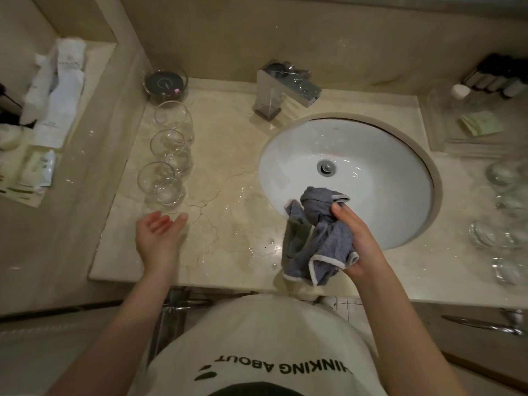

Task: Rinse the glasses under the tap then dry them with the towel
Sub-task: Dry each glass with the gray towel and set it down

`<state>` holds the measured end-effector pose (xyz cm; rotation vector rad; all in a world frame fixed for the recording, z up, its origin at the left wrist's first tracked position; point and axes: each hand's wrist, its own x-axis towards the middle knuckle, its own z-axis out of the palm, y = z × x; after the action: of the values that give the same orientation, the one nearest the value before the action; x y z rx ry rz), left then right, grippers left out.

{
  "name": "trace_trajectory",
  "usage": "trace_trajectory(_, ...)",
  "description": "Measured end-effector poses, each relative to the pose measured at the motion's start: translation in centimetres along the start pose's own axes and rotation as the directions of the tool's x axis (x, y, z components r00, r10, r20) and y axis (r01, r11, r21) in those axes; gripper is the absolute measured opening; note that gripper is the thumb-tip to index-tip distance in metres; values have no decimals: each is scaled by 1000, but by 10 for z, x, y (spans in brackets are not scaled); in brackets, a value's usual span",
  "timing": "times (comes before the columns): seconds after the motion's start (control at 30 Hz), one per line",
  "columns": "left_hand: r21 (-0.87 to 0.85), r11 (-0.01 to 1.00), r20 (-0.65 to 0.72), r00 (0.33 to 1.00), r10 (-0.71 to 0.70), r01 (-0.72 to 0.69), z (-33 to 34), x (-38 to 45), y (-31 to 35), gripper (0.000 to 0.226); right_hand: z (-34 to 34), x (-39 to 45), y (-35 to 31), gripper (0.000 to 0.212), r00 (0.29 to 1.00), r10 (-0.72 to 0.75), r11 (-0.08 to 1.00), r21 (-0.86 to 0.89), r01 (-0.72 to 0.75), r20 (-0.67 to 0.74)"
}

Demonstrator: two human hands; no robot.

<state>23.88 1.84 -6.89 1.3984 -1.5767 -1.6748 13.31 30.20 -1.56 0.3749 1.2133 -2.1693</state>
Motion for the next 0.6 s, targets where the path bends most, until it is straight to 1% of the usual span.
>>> trace_trajectory(0.07,35,999,129,992,14,-19,14,-14,-4,44,-11,-5,-5,40,1000,10,1000,24,-9,-24)
trace_trajectory(0.2,88,991,368,928,58,-97,62,-39,4,41,-31,-19,-18,36,998,-19,999,42,21,-53)
trace_trajectory(0.27,112,983,458,886,79,-146,92,-52,9,41,-45,-27,-28,28,996,-39,998,50,43,-82)
trace_trajectory(0.43,139,961,647,756,95,-240,170,-93,17,39,-90,-47,-54,23,978,-86,990,93,106,-192)
trace_trajectory(0.53,151,951,727,682,78,-270,215,-125,15,39,-119,-61,-70,24,964,-102,981,137,139,-245)
trace_trajectory(0.6,163,944,773,631,58,-286,243,-147,12,39,-139,-70,-80,20,951,-117,971,167,170,-287)
